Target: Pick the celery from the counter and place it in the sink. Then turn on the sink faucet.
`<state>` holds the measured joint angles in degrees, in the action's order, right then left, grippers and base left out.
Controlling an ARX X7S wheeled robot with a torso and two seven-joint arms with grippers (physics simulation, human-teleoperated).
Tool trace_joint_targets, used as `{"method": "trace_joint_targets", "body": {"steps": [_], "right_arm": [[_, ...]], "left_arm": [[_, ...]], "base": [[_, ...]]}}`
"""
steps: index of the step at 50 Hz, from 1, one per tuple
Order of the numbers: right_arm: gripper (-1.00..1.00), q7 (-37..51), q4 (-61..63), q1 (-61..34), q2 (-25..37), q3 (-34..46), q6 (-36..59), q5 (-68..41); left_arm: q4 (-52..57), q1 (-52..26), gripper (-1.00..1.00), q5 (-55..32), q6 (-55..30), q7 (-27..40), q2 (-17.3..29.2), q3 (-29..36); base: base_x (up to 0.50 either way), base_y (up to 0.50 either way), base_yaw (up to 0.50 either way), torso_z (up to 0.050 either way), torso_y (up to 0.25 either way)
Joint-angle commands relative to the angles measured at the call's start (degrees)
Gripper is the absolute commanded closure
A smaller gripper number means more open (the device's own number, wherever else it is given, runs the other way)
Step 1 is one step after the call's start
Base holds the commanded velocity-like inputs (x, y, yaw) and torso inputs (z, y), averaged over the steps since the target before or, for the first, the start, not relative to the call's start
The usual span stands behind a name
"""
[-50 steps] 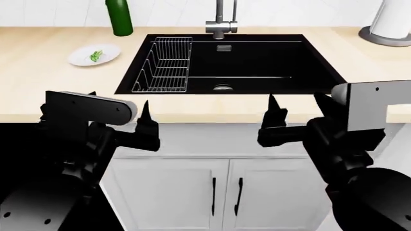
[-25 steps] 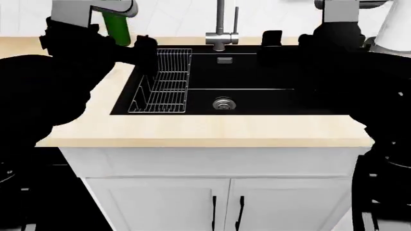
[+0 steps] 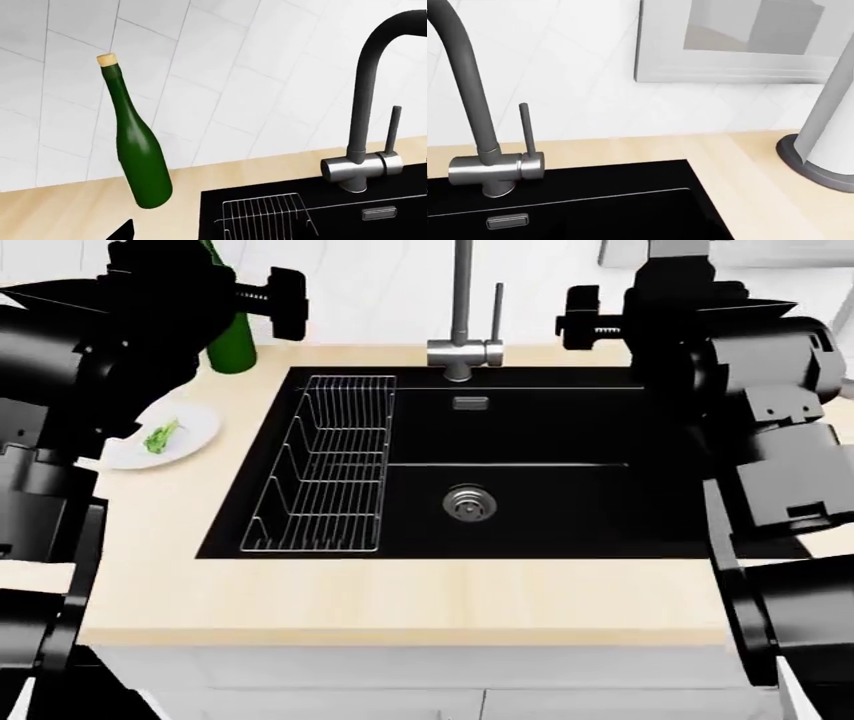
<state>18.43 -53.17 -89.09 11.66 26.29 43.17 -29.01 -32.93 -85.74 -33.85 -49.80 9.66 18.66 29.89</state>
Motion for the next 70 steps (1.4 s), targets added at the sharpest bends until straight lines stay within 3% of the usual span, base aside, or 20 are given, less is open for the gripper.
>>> {"method": "trace_joint_targets", "body": {"steps": [1, 15, 20, 29, 36, 43, 63, 70], "right_arm": [[-1.0, -3.8, -8.2, -2.3, -1.8, 0.8, -5.0, 2.5], [-1.0, -4.3, -9.8, -2.7, -2.2, 1.2, -5.7, 2.9], [-1.0, -3.5, -11.9, -3.4, -2.6, 1.2, -6.9, 3.4], [-1.0, -5.0, -18.8, -5.0, -4.5, 2.0, -10.6, 4.6], [-1.0, -6.0, -21.2, -5.9, -5.1, 1.7, -11.8, 5.0], [-1.0, -7.0, -21.4, -5.9, -5.3, 1.3, -11.5, 5.7], [-1.0, -6.6, -21.3, -5.6, -5.3, 0.1, -11.6, 7.0], [-1.0, -7.2, -21.3, -5.3, -5.6, -0.3, -11.6, 7.5]], "left_arm": [[-5.7, -1.2, -1.0, 2.0, 3.9, -3.0, -1.1, 0.9], [-1.2, -0.3, -1.0, 0.7, 1.1, -2.0, -0.1, 0.6], [14.8, 3.0, -1.0, -6.0, -9.1, 4.5, 2.8, -4.4], [30.1, 0.3, -1.0, -16.3, -28.8, 11.8, 6.2, -10.3], [34.0, -1.2, -1.0, -20.9, -35.9, 16.6, 6.3, -15.4], [36.8, -2.1, -1.0, -25.1, -38.9, 19.8, 5.1, -17.7], [34.7, -2.4, -1.0, -26.5, -35.3, 19.4, 6.2, -15.0], [34.0, -2.9, -1.0, -29.8, -39.4, 22.3, 6.9, -16.0]], "base": [[0.5, 0.0, 0.0, 0.05, 0.018], [0.5, 0.0, 0.0, 0.05, 0.017], [0.1, 0.0, 0.0, 0.031, 0.005], [0.0, 0.0, 0.0, 0.0, 0.0], [0.0, 0.0, 0.0, 0.0, 0.0], [0.23, 0.0, 0.0, 0.0, 0.0], [0.46, 0.0, 0.0, 0.0, 0.0], [0.0, 0.0, 0.0, 0.0, 0.0]]}}
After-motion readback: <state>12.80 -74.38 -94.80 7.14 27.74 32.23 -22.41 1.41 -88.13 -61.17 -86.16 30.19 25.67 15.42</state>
